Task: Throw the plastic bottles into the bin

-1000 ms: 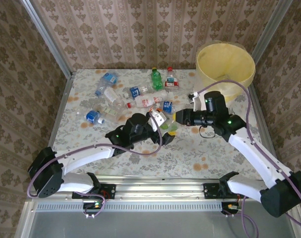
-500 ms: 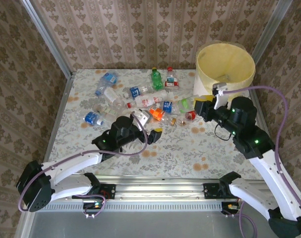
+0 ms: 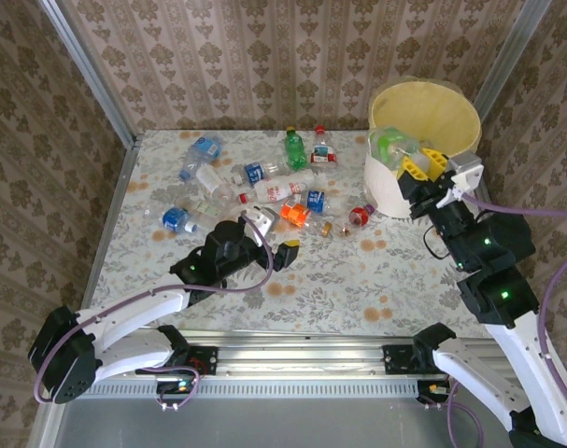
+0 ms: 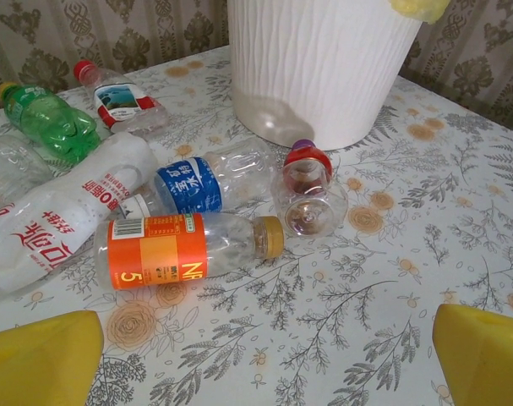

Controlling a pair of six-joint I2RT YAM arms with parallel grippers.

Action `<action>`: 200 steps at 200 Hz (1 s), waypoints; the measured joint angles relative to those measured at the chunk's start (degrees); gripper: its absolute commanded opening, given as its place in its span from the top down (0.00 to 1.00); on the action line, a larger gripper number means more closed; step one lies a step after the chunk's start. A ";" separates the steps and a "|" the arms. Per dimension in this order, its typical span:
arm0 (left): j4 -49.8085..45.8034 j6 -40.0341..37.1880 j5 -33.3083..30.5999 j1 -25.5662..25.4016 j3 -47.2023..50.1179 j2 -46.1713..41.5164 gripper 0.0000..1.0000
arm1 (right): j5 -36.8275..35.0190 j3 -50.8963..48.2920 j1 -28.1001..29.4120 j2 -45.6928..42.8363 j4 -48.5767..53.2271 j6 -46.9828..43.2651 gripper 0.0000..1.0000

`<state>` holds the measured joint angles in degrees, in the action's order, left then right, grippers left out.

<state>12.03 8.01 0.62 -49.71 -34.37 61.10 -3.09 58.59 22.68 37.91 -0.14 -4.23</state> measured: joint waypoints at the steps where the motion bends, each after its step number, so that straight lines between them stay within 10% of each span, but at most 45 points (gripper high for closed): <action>1: 0.00 0.02 -0.02 0.00 0.00 0.00 0.00 | 0.00 -0.07 0.00 -0.04 -0.22 -0.11 1.00; 103: 0.24 1.44 -0.46 1.77 2.23 -0.61 0.00 | -0.20 -6.60 0.00 -2.34 -22.88 -15.74 1.00; 177: 0.31 1.57 -0.42 3.72 2.54 -2.25 0.00 | -8.66 6.99 -4.09 9.75 -10.29 -14.67 1.00; 200: 0.00 2.14 -0.42 4.11 2.54 -2.38 0.00 | -8.52 19.30 -13.38 21.05 2.16 -7.80 0.56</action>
<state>12.03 10.15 0.21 -45.60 -31.83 58.72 -11.62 77.89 9.30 58.96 2.02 -12.03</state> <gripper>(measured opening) 0.997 0.314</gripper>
